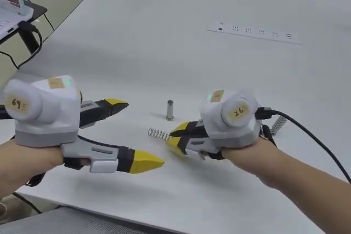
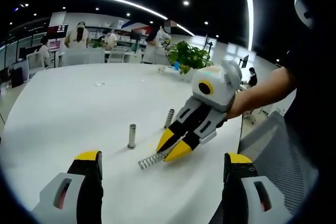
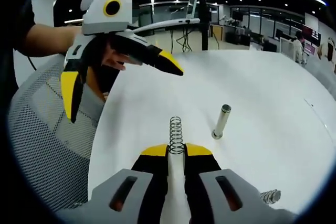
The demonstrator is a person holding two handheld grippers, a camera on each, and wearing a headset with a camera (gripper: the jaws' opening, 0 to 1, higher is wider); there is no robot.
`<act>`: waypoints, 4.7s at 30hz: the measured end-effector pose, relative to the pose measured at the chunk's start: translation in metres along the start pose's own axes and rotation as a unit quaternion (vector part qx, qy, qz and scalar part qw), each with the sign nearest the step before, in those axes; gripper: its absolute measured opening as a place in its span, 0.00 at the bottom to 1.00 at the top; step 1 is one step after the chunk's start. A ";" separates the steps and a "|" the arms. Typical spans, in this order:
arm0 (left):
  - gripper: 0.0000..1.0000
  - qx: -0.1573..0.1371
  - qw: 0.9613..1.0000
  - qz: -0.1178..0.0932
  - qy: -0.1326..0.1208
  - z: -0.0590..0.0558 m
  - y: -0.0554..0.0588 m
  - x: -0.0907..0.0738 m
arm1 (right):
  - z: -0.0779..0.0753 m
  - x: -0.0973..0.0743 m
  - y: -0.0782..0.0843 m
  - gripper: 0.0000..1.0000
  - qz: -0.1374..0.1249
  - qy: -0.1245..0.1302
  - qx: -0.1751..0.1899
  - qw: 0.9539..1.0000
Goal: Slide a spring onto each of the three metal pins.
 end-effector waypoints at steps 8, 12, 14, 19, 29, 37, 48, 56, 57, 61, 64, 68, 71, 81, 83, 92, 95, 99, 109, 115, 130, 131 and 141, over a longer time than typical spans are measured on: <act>0.87 0.005 1.000 0.003 0.022 -0.009 -0.005 0.009 | 0.004 -0.041 0.000 0.08 -0.022 -0.019 0.000 1.000; 0.82 0.007 0.999 0.004 0.036 -0.014 -0.007 0.012 | 0.003 -0.059 0.002 0.08 -0.025 -0.024 -0.011 0.999; 0.79 0.008 0.999 0.006 0.046 -0.017 -0.008 0.015 | 0.001 -0.068 0.003 0.08 -0.028 -0.026 -0.012 0.999; 0.75 0.018 0.997 0.016 0.067 -0.027 -0.010 0.022 | -0.002 -0.083 0.004 0.08 -0.033 -0.026 -0.019 0.999; 0.57 0.037 0.993 0.014 0.115 -0.044 -0.023 0.045 | 0.006 -0.099 0.000 0.08 -0.031 -0.041 -0.056 0.997; 0.40 0.051 0.988 0.016 0.142 -0.054 -0.026 0.056 | 0.009 -0.105 0.001 0.08 -0.028 -0.048 -0.069 0.996; 0.14 0.056 0.984 0.007 0.167 -0.062 -0.032 0.063 | 0.013 -0.115 -0.003 0.08 -0.035 -0.061 -0.076 0.995; 0.04 0.070 0.983 0.009 0.170 -0.064 -0.033 0.065 | 0.012 -0.118 0.000 0.08 -0.034 -0.059 -0.075 0.995; 0.04 0.074 0.983 0.009 0.171 -0.065 -0.033 0.065 | 0.012 -0.118 0.000 0.08 -0.033 -0.059 -0.074 0.995; 0.03 0.079 0.982 0.007 0.173 -0.065 -0.035 0.067 | 0.012 -0.119 0.000 0.08 -0.033 -0.059 -0.072 0.995; 0.03 0.081 0.981 0.006 0.178 -0.066 -0.036 0.067 | 0.012 -0.120 0.001 0.08 -0.033 -0.060 -0.066 0.995; 0.03 0.086 0.980 0.007 0.182 -0.066 -0.036 0.067 | 0.012 -0.120 0.002 0.08 -0.037 -0.058 -0.058 0.996; 0.02 0.087 0.979 0.012 0.185 -0.067 -0.036 0.068 | 0.013 -0.120 0.004 0.08 -0.037 -0.060 -0.044 0.997; 0.02 0.085 0.978 0.013 0.191 -0.069 -0.036 0.069 | 0.012 -0.123 0.009 0.11 -0.047 -0.060 -0.004 0.997; 0.02 0.085 0.978 0.014 0.192 -0.069 -0.037 0.069 | 0.012 -0.124 0.010 0.10 -0.049 -0.056 -0.004 0.997; 0.02 0.085 0.977 0.019 0.195 -0.071 -0.034 0.070 | 0.013 -0.127 0.007 0.08 -0.056 -0.056 -0.006 0.997; 0.02 0.086 0.977 0.022 0.193 -0.070 -0.031 0.071 | 0.013 -0.130 0.002 0.08 -0.060 -0.059 -0.014 0.996; 0.02 0.093 0.977 0.031 0.192 -0.072 -0.027 0.073 | 0.014 -0.132 -0.011 0.08 -0.092 -0.071 -0.002 0.993; 0.02 0.097 0.977 0.033 0.189 -0.072 -0.026 0.075 | 0.020 -0.126 -0.026 0.08 -0.092 -0.070 -0.042 0.992; 0.02 0.098 0.976 0.030 0.191 -0.073 -0.027 0.076 | 0.023 -0.123 -0.033 0.08 -0.091 -0.071 -0.060 0.991; 0.02 0.099 0.975 0.035 0.198 -0.077 -0.025 0.078 | 0.027 -0.118 -0.037 0.08 -0.082 -0.075 -0.080 0.991; 0.02 0.100 0.974 0.036 0.198 -0.077 -0.024 0.078 | 0.027 -0.117 -0.036 0.08 -0.082 -0.075 -0.081 0.991; 0.02 0.094 0.975 0.037 0.197 -0.075 -0.023 0.077 | 0.026 -0.116 -0.035 0.08 -0.086 -0.070 -0.062 0.992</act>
Point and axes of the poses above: the centre of the closed fingertips' face, and the gripper's own axes: x roughly forward along the fingers, z roughly to its left, y roughly out of its underside, the point moved 6 cm from there along -x, roughly backward along the fingers, and after that the axes turned 1 degree about -x, right-handed, at the moved point
